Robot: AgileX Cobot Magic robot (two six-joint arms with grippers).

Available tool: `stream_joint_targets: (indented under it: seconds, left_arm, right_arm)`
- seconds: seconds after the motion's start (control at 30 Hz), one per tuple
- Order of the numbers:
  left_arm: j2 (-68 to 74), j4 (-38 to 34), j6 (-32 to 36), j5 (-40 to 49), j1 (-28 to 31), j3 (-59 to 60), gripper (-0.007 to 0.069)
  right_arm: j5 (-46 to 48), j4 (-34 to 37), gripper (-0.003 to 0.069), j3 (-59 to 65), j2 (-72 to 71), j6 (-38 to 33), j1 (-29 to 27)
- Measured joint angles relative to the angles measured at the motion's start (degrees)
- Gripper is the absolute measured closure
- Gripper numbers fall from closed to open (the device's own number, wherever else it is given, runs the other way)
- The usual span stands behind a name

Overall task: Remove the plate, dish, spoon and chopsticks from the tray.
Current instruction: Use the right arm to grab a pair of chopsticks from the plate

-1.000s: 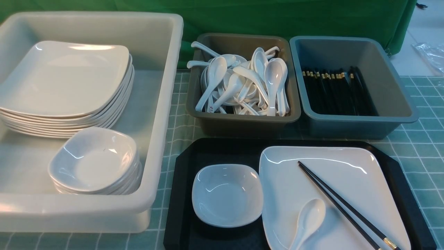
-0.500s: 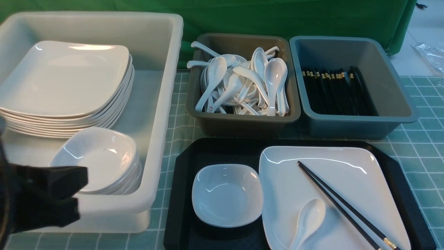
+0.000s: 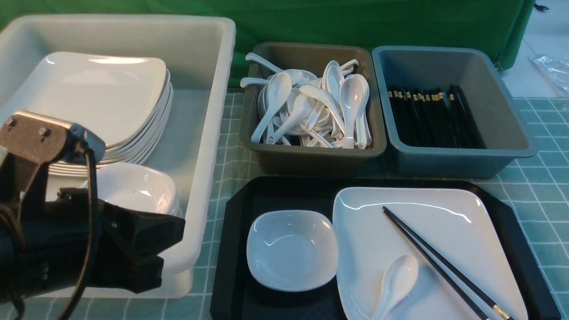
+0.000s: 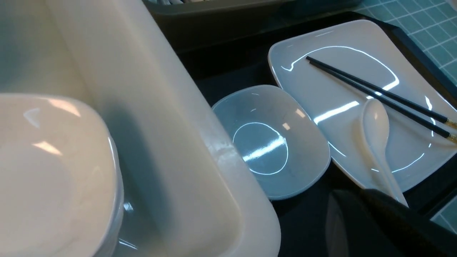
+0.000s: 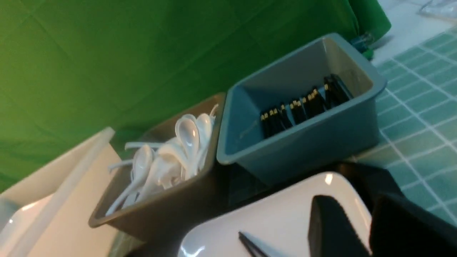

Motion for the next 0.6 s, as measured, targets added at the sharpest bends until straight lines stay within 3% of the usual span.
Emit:
stream_joint_targets:
  seconds: [0.07,0.3,0.43,0.6]
  left_arm:
    - [0.0,-0.4,1.7,0.3,0.0,0.0,0.0607]
    - [-0.4,-4.1,8.1,1.7,0.0,0.0,0.0607]
    - [-2.2,-4.2,8.3,2.4,0.0,0.0,0.0607]
    - [-5.3,-4.3,9.2,3.2,0.0,0.0,0.0607]
  right_arm:
    - [5.7,0.1,0.047,-4.1,2.4,-1.3,1.8]
    - [40.3,-1.0,0.0479,-32.7,39.6,-25.1,16.5]
    - [45.1,-5.9,0.0441,-40.1,56.1,-29.0,20.4]
    - [45.7,-9.2,0.0324,-45.0,69.6,-30.5,20.8]
